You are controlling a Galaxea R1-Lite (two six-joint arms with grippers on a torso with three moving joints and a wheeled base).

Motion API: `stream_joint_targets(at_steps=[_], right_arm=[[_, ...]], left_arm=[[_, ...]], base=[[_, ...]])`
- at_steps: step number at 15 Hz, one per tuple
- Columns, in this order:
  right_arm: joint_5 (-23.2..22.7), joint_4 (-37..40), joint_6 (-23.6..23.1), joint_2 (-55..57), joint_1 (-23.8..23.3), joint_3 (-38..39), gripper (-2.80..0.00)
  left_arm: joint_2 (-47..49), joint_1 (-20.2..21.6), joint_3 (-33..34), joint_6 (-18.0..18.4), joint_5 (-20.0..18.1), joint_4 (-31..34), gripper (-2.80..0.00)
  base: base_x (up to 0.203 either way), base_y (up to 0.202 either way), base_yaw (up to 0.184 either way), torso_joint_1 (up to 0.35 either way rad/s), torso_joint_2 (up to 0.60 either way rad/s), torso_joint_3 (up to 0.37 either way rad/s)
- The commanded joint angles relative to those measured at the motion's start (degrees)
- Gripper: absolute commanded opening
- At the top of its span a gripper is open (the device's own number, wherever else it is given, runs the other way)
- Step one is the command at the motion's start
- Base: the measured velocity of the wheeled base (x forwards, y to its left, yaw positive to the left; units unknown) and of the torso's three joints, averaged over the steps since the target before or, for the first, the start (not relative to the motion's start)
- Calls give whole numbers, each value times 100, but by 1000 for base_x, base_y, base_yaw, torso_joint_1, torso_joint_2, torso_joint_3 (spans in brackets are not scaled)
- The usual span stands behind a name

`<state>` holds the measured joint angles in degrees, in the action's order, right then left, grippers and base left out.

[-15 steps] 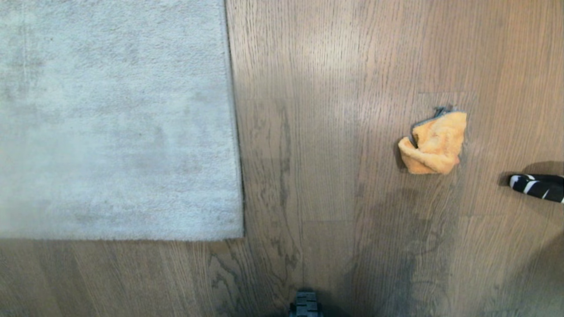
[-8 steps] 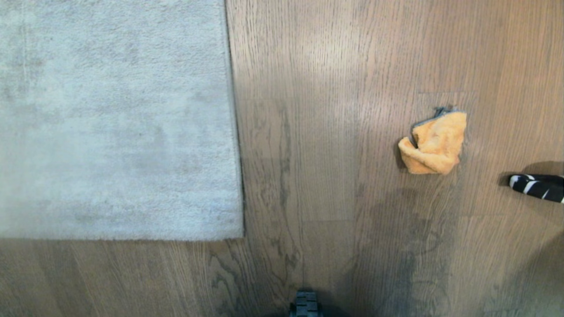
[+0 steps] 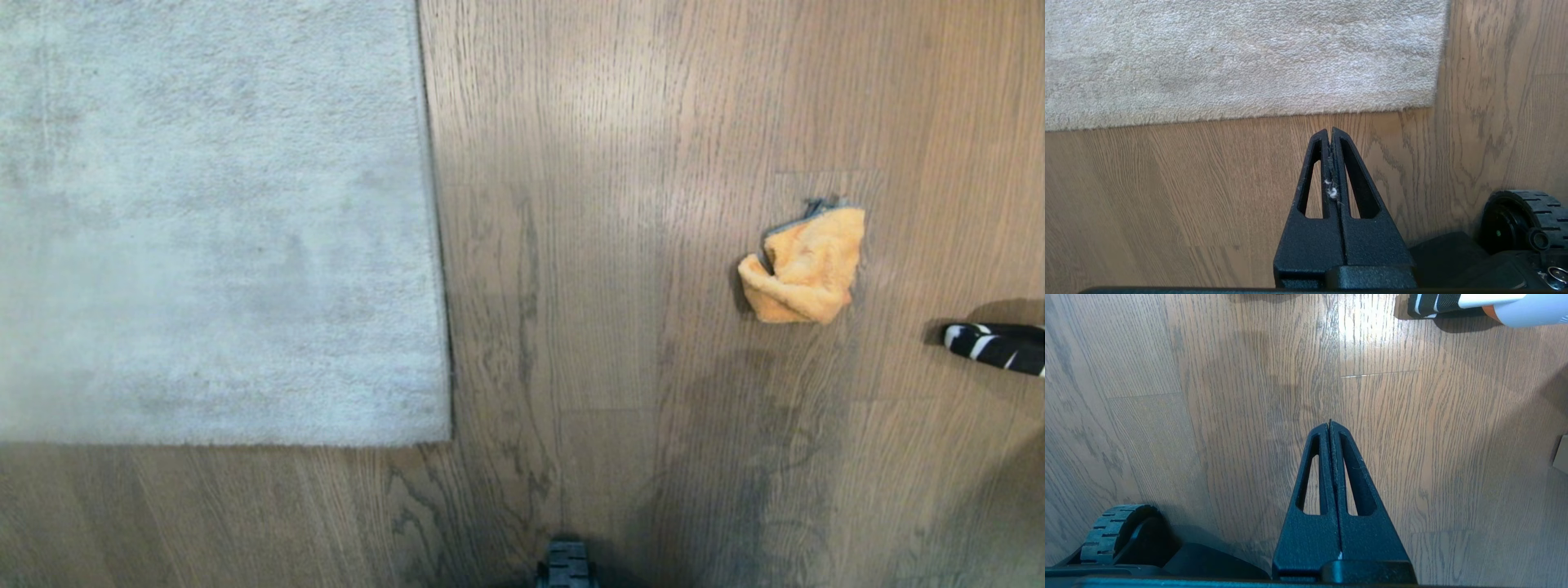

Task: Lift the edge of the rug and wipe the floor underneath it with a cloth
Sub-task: Lift up the carpet

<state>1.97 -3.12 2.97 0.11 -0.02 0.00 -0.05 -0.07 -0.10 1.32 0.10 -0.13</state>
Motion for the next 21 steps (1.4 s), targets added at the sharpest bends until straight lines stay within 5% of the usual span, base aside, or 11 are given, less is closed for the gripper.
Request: stream_joint_targets(at_steps=[1, 6, 12, 21], right_arm=[[-1, -4, 1, -2, 2, 0, -280], [5, -4, 1, -2, 2, 0, -280], [3, -4, 1, -2, 2, 0, -280], [4, -4, 1, -2, 2, 0, -280]], left_arm=[[5, -1, 1, 0, -1, -4, -280], [5, -1, 1, -26, -10, -13, -280], [5, -1, 1, -24, -10, -13, -280], [5, -1, 1, -17, -1, -13, -280]], base=[[0, 0, 0, 0, 0, 0], [0, 0, 0, 0, 0, 0], [-174, 0, 0, 2, 2, 1], [0, 0, 0, 0, 0, 0]])
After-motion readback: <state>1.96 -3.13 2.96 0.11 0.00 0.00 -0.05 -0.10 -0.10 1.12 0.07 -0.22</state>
